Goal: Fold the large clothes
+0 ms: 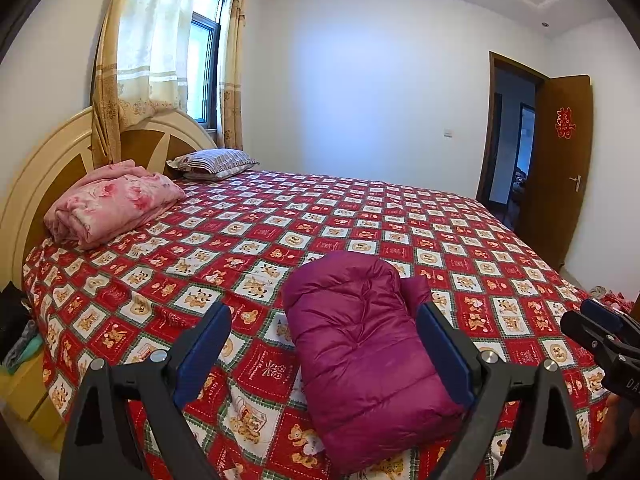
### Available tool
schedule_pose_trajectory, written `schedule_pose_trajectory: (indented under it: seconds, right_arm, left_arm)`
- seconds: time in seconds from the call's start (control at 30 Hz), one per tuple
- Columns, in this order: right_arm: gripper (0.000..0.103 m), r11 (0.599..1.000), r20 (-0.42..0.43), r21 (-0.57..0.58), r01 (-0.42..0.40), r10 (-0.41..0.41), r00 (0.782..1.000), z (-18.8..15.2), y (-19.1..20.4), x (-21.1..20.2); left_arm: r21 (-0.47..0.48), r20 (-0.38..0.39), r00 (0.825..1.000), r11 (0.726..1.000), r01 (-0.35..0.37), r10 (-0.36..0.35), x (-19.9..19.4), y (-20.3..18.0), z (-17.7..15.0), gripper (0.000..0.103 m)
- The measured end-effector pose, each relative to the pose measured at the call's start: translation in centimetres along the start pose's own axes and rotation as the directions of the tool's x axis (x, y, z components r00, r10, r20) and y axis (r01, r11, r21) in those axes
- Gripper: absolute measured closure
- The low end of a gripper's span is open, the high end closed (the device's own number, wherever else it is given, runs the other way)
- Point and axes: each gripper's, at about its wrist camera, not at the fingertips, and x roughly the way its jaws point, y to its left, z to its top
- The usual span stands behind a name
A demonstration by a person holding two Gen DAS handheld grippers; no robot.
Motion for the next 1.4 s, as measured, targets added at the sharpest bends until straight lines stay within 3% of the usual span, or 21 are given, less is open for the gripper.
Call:
schedule_pose_trajectory:
  seconds: [1.4]
  right_arm:
    - [0.02,1.0,-0.019,0.002,-0.002,0.002,1.0,-0.79,0.46,0.5]
  left_arm:
    - [0.027,-0.033,0.999,0.999,-0.038,0.039,0.67,0.26,-0.33,0.009]
